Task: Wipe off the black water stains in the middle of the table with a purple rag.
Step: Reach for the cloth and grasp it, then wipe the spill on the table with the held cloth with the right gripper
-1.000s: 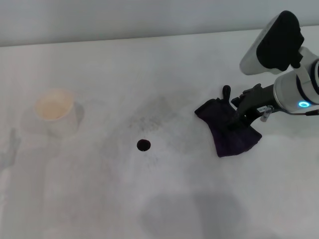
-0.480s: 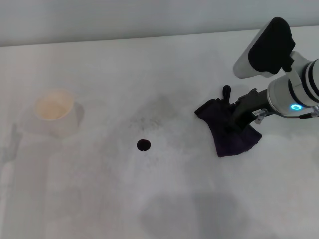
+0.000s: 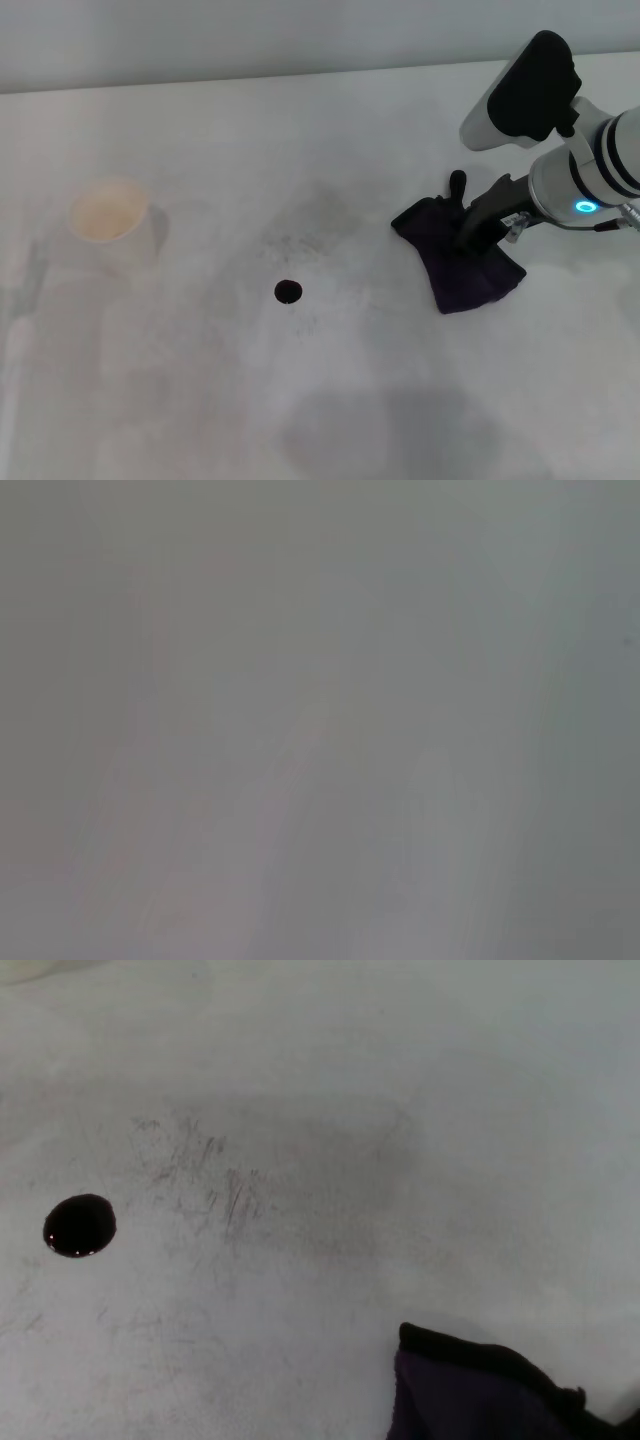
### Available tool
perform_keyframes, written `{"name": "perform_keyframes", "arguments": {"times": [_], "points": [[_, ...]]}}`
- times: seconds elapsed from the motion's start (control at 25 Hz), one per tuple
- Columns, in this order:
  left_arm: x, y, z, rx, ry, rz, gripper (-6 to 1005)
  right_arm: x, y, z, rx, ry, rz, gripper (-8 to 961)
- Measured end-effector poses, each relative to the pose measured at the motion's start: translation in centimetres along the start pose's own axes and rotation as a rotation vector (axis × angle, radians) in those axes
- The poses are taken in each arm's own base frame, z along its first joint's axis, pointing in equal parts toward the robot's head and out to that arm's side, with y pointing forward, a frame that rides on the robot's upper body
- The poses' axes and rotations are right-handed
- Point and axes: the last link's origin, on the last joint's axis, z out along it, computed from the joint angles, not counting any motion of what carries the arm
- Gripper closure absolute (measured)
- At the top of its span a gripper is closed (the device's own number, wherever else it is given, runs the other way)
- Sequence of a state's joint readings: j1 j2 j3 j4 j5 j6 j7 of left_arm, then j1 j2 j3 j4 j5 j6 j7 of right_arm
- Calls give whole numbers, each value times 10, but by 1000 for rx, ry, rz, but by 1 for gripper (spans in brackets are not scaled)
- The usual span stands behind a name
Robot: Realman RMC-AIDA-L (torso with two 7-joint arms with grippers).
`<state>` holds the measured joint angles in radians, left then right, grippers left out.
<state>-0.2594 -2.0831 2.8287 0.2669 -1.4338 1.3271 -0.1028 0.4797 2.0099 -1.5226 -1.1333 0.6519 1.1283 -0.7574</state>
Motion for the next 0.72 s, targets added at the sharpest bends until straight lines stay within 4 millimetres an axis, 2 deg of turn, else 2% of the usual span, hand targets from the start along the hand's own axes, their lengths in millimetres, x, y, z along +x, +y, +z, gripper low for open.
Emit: {"name": "perform_keyframes", "arguments": {"times": [0.16,0.36,0.72], "points": [[0,2,5,-9,-7,0,111,0,-1,0,4,-1,0,570],[1,4,9,-10,-4,-4,111,0,-3,0,9,-6,7,745],[2,2,11,4,0,-7,111,4,-9,1,1,-4,57,801]]}}
